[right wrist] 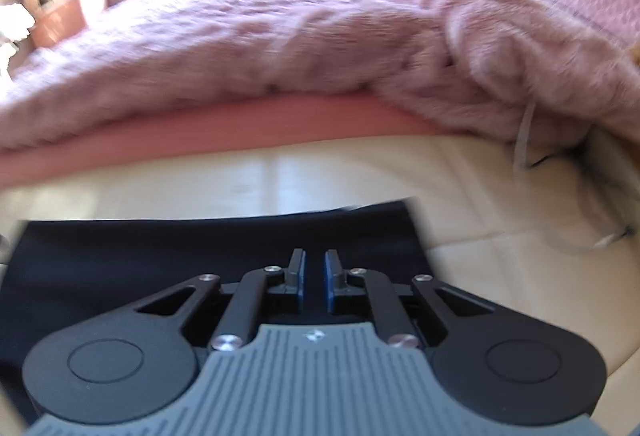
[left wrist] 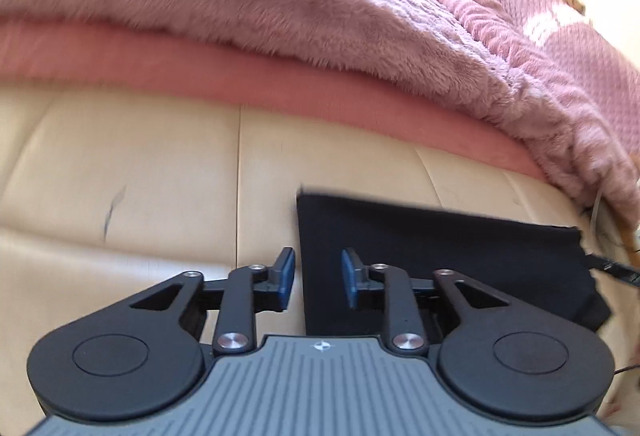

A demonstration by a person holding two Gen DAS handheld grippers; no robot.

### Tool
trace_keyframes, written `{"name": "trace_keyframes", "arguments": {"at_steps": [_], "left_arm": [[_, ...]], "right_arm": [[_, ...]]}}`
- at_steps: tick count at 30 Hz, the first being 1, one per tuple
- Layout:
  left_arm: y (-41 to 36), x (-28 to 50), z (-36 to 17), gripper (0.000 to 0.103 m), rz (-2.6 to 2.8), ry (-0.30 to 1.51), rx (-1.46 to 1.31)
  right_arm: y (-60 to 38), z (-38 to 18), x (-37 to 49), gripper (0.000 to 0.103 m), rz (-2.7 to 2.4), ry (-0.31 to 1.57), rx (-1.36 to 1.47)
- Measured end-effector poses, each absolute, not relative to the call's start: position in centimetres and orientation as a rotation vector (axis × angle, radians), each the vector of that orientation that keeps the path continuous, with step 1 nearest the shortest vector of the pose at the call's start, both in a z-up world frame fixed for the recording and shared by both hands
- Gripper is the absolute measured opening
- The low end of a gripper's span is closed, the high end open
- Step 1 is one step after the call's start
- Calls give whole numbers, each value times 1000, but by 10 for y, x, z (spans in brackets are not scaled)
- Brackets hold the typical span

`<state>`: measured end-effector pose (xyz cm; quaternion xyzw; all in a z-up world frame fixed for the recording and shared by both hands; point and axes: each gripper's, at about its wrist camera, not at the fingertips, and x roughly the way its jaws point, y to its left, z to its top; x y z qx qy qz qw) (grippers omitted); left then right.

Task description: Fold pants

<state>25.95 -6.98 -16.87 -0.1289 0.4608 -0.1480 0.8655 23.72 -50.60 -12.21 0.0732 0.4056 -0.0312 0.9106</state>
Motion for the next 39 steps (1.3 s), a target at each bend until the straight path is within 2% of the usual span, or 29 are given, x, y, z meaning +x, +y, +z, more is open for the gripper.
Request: {"name": "trace_keyframes", "arguments": {"at_steps": [7,12,21,24,29,33,35,39], "left_arm": [[-57,223,-186,38,-299,1062,-402],[-64,206,-191,39,-299,1076,-408],[-82,166,-175,39,-324,1019,-143],[-88,155,-168,49,-363,994,-87],[-106,146,-178,49,-328,982,20],[-112,142,-181,49,-284,951,28],[-115,143,-183,47,-253,938,14],[-113,142,-180,18,-220,929,7]], "right_arm": [[-422,-137,198,4,61,825,116],[-414,-155,193,4,32,856,106],[-418,-168,187,3,14,842,139],[-416,-166,186,3,2,842,123],[-387,-148,168,5,22,767,65],[-357,-150,154,5,53,798,48],[-350,-154,153,5,60,824,28],[-345,-161,156,4,64,856,5]]}}
